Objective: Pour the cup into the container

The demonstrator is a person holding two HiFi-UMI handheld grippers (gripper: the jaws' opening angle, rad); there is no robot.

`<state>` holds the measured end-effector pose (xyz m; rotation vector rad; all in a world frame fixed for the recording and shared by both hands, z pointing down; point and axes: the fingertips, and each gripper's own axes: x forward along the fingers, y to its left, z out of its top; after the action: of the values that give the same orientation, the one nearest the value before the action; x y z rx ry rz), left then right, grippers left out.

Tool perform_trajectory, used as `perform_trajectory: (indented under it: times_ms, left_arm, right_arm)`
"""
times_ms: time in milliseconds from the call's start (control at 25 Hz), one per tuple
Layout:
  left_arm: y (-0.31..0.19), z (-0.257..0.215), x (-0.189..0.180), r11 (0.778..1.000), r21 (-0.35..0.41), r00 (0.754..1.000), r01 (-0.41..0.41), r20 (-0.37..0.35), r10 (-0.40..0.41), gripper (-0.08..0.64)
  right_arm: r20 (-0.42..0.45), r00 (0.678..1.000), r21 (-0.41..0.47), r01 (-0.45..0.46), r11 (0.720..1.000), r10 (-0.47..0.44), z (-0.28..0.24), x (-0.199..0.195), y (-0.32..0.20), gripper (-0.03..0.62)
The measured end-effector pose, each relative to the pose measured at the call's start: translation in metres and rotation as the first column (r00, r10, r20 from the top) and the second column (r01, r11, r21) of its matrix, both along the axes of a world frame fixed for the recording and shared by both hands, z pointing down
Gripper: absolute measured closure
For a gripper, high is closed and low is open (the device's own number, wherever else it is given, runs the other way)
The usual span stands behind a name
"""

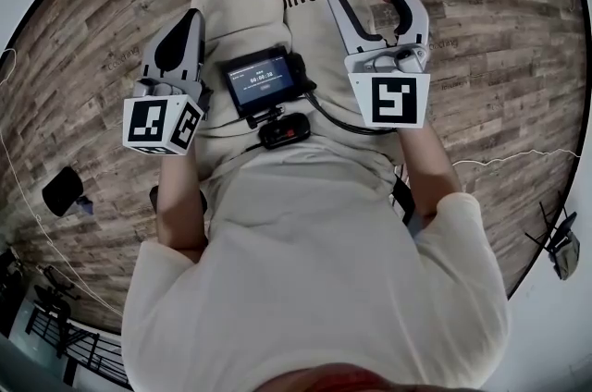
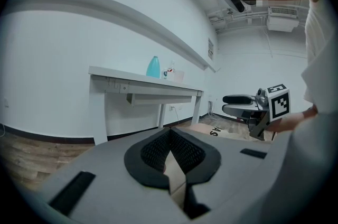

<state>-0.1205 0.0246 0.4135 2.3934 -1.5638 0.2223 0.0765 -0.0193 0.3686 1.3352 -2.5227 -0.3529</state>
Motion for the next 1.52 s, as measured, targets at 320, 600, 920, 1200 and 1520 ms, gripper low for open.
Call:
perform_trajectory:
  times_ms: [320, 600, 920, 1200, 1520]
  left_arm:
    - [0.015, -0.003, -0.009, 0.999, 0.011, 1.0, 0.03, -0.007, -0.03, 0.548]
    - [0.014, -0.001, -0.008, 1.0, -0.003, 0.999, 0.025, -0.025, -0.025, 0.548]
    - [0.008, 0.005, 0.003, 1.0, -0.004, 1.0, -0.014, -0.016, 0.014, 0.548]
    - [0.004, 0.01, 0.006, 1.0, -0.004, 1.0, -0.018, 0.0, 0.018, 0.548]
    - [0.007, 0.005, 0.006, 1.0, 0.003, 1.0, -0.021, -0.002, 0.021, 0.548]
  right_arm:
    - [-0.025, 0.999, 0.02, 0.039, 0.999, -0.038, 0.003, -0.011, 0.011, 0.324]
    - [-0.02, 1.0, 0.018, 0.025, 1.0, -0.024, 0.001, -0.007, 0.012, 0.324]
    - [-0.022, 1.0, 0.02, -0.004, 1.0, 0.004, 0.001, 0.001, 0.01, 0.324]
    - [-0.031, 0.999, 0.013, -0.01, 1.0, 0.01, 0.0, 0.007, 0.007, 0.324]
    - [-0.006, 1.0, 0.008, -0.018, 1.0, 0.018, -0.001, 0.005, 0.009, 0.322]
